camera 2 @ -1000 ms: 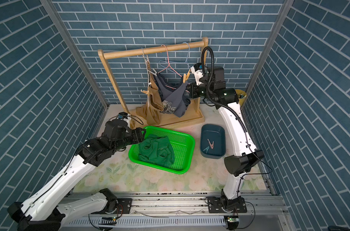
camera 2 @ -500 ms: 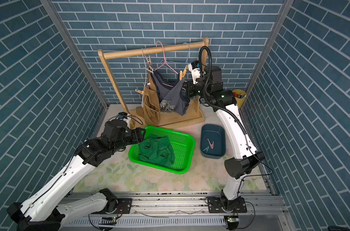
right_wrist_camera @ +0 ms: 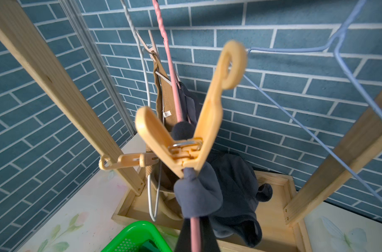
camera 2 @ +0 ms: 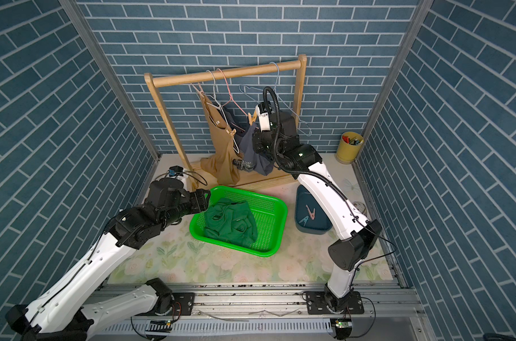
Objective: Remove the clothespins securing tank tops to the hanger
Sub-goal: Pick up the hanger from the clothesline.
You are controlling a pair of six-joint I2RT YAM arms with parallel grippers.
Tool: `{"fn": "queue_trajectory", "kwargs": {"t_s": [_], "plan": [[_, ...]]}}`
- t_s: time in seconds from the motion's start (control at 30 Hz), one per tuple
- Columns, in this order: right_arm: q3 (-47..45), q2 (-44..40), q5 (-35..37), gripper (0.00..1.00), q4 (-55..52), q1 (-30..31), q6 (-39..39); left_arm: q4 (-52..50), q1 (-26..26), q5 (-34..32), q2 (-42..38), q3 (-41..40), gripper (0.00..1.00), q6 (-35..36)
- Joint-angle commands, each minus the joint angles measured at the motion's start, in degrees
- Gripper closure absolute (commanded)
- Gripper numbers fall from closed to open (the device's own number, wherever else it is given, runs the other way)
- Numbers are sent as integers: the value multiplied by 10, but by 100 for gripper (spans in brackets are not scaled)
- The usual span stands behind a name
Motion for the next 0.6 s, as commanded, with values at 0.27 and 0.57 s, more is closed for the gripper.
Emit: {"fn": "queue_trajectory", "kwargs": {"t_s": [0.27,0.57], "plan": [[-100,-110,78,100,190,7,-20,-11,6,-11,-4,-12,28,7],[-113,-148,102,100,168,7,-25,-13,6,-15,-4,-8,28,2]]}}
